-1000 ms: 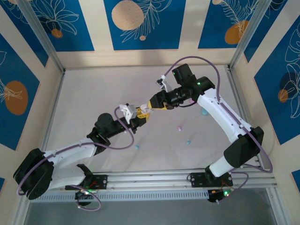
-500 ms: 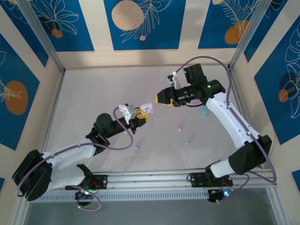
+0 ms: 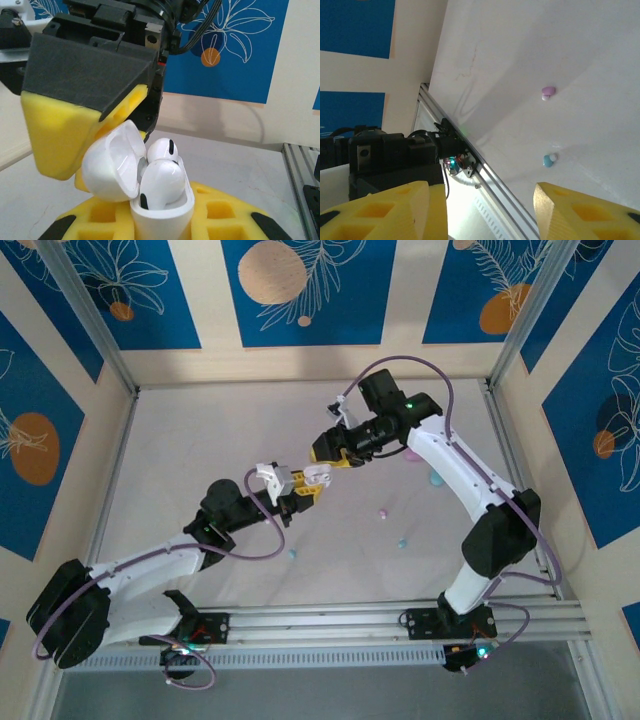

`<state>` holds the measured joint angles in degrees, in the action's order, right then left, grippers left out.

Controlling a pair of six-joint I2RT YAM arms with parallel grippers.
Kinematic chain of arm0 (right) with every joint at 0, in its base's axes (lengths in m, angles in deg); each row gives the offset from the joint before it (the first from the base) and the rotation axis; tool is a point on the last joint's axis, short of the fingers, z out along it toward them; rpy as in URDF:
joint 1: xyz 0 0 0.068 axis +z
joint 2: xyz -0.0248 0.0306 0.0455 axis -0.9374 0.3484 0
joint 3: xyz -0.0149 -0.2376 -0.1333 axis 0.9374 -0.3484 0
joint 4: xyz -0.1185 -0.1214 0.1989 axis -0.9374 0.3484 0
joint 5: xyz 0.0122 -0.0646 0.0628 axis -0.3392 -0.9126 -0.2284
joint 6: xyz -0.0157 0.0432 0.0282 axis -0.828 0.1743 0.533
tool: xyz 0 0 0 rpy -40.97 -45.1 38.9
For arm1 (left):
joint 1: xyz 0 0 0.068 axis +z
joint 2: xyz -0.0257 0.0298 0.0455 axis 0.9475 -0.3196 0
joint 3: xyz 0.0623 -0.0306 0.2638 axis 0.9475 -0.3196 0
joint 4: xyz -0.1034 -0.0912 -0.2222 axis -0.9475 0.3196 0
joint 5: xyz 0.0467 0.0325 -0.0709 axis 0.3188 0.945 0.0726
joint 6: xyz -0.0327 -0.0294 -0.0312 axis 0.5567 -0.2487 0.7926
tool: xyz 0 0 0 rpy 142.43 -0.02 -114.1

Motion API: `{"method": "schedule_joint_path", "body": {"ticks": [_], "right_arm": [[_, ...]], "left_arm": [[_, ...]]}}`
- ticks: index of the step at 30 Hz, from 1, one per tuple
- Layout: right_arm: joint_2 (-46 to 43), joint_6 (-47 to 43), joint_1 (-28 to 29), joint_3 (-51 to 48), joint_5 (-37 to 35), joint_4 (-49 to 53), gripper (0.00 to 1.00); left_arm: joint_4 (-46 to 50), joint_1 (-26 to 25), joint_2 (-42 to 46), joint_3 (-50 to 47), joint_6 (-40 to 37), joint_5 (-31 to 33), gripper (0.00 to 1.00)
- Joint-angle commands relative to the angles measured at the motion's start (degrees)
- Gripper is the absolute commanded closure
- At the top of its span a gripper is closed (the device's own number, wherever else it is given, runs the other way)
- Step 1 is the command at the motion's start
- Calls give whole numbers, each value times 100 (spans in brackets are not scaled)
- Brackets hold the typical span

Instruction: Insert the wireless bluetooth earbuds into the charging case

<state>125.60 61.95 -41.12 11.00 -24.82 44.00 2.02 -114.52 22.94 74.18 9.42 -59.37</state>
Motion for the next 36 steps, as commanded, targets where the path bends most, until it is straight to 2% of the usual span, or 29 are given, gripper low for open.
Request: {"method": "schedule_joint_path", "body": {"ticks": [1,7,10,13,17,21,24,27,29,33,36], "right_arm": [[-400,-257,52,-165,363,369,43],[-677,-206,43,-546,290,303,43],[-795,-15,-37,-634,-131,160,41],[-1060,271,-209,-801,-957,-127,39],[-1687,812,-630,-1549,-2201,-867,37],[-2386,1339,-1088,-2596,-2407,-1783,35],[-2658,1534,-1325,-3104,-2408,-2095,34],[-2682,1544,-1505,-3294,-2364,-2021,34],[-2654,1535,-1614,-3379,-2318,-1950,34],[-2654,1479,-1805,-3572,-2186,-1965,33],[-2649,1438,-1956,-3711,-2132,-2003,33]], "left_arm": [[-161,-9,31,85,-88,340,100],[-259,-14,-121,150,-54,399,100],[-329,-15,-216,183,-18,362,100],[-197,-7,-329,239,127,442,100],[1184,26,-659,732,557,1014,100],[2979,188,-1457,1590,1360,1442,100],[3474,525,-2314,2103,2106,809,100],[3245,896,-3236,2444,3039,-223,100],[3071,1054,-3790,2653,3575,-627,100],[2783,1205,-4354,2860,4127,-608,100],[3294,1266,-4577,3245,4009,-424,100]]}}
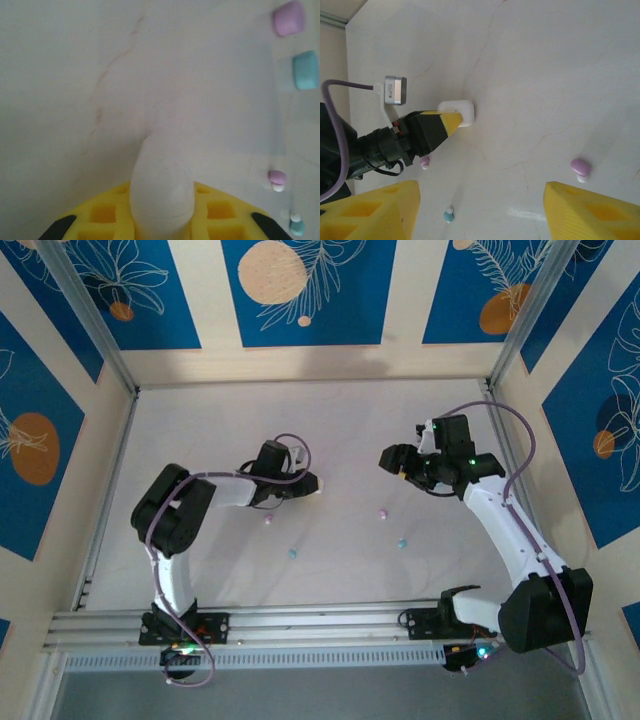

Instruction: Insert the wireless bluetooth earbuds into the charging case

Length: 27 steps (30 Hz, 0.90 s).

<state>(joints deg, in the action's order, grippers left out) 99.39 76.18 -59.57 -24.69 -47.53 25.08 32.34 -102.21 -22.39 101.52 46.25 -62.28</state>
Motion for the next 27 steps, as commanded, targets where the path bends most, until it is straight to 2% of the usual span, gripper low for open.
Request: {"method": "schedule_joint_path", "body": {"ticks": [1,8,13,17,21,27], "right_arm": [[-24,16,-150,-185,169,-136,33],[218,-45,-504,-332,449,-289,33],[401,-166,-752,-333,596,-301,33],[515,-234,-936,-332,657,-335,33],[669,-356,-1030,-300,540,-372,33],[1258,-595,-1066,-5,306,-408,33]], "left_arm": [[445,48,-106,637,273,-53,100],[1413,115,-599,1459,-3,204,100],[1917,124,-846,1908,-141,390,94],[2188,139,-923,2088,-250,672,86],[2598,153,-905,2284,-476,1030,73],[3039,168,-602,2308,-896,1690,57]]}}
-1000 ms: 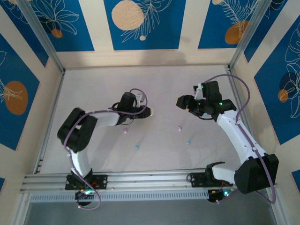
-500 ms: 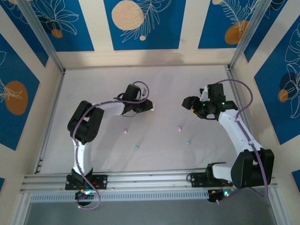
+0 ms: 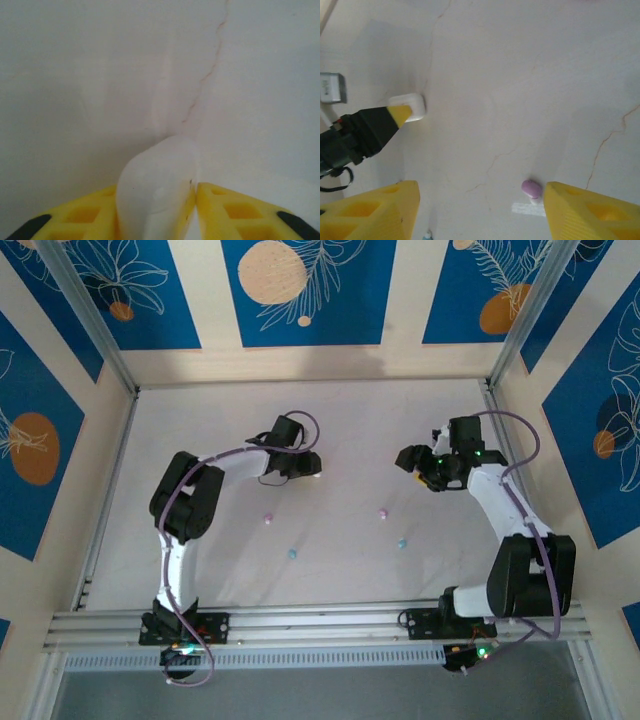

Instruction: Insert the wireless bluetooth earbuds into the charging case

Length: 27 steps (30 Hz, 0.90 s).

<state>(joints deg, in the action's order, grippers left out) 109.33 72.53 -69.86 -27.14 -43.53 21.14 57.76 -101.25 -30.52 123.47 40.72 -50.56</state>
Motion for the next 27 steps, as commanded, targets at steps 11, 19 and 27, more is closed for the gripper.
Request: {"method": "schedule_joint_path", "body": {"ticks": [11,19,27], "right_arm": [[1575,-599,-45,1202,-808,-342,32],[3067,-1101,-69,2852,-1577,264,32],[4418,-1490,-168,4399,-1577,923,32]], "left_arm": [[382,71,1324,-663,-842,1176,32],[-915,71,2662,-1761,-1159,1126,32],[-2316,77,3827,-2881,-1467,1379,25]]}}
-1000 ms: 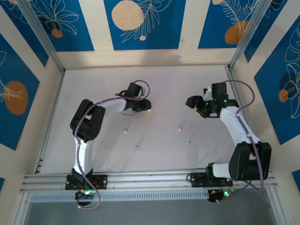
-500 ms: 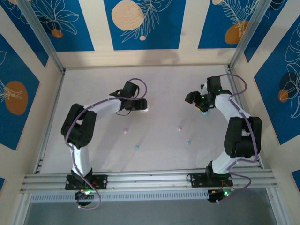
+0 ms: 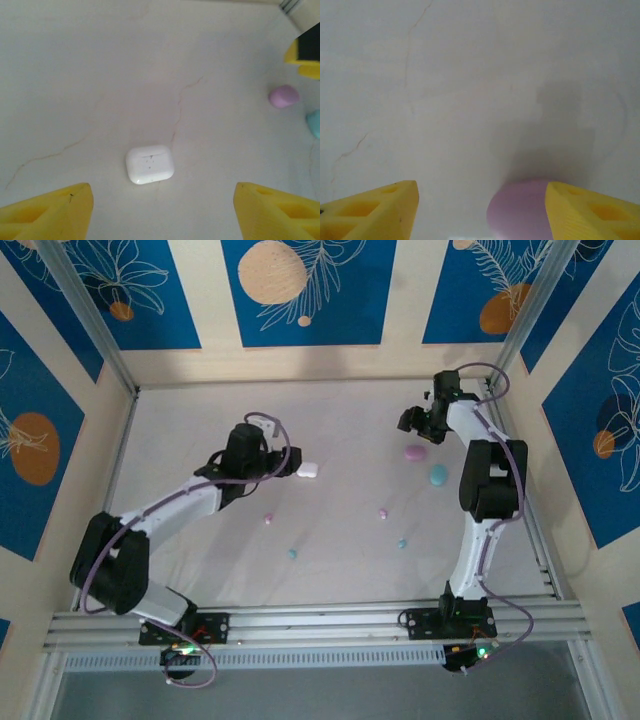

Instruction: Insert the wireless bluetooth earbuds into the charging case

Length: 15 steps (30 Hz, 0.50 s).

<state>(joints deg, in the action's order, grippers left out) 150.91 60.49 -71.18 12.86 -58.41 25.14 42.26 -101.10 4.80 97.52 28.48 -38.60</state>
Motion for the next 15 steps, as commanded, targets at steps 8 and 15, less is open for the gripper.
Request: {"method": "schedule_joint_path", "body": {"ticks": [8,15], "right_arm": [[847,-737,-54,1049,49,1131,32],[662,-903,15,795,199,1320,33]], "left_arm": [[-1737,58,813,-989,-402,244,20],[-1818,59,921,-1086,-259,97,20]]}}
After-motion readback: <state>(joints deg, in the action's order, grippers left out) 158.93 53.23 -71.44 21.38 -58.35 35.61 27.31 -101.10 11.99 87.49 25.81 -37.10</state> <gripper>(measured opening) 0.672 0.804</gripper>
